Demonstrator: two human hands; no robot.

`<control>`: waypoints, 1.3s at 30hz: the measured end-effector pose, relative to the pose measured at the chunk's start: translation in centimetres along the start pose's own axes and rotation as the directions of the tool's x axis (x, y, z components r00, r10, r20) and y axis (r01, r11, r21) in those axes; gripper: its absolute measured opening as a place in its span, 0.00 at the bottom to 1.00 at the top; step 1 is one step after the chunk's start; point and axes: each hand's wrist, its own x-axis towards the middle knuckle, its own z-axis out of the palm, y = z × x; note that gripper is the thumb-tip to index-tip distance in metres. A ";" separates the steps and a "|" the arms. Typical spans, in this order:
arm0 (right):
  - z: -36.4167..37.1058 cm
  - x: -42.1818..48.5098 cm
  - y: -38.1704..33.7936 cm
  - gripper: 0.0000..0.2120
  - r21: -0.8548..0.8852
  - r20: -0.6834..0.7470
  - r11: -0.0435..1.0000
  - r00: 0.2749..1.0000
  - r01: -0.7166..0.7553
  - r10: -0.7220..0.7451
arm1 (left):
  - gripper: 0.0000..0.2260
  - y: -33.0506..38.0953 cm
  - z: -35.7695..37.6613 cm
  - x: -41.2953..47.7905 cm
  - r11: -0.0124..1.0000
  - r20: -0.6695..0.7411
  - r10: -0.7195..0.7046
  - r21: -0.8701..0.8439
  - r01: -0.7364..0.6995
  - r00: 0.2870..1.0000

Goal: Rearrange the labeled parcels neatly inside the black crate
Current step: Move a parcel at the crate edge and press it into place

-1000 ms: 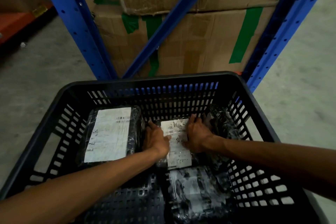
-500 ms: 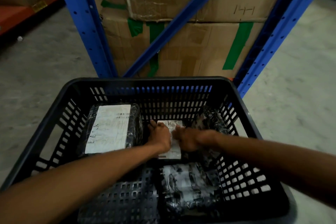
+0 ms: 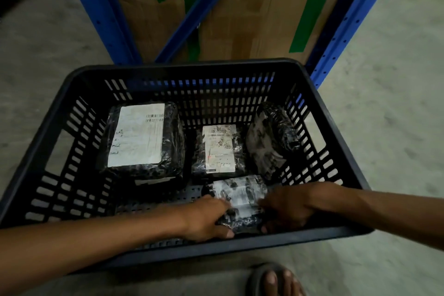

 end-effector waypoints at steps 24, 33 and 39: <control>-6.0 -3.7 3.1 0.15 0.897 -0.416 -0.101 0.900 0.430 0.133 | 0.17 -3.5 -10.5 0.1 0.067 -0.170 -0.386 -0.985 -0.156 0.907; -9.1 1.7 2.9 0.12 0.867 -0.474 0.033 0.801 0.498 0.364 | 0.26 -3.1 -8.8 3.1 0.193 -0.262 -0.562 -0.964 -0.184 0.785; -9.1 7.8 1.9 0.29 0.863 -0.506 0.266 0.753 0.430 0.421 | 0.25 -4.9 -9.2 5.1 0.520 -0.398 -0.645 -0.854 -0.007 0.652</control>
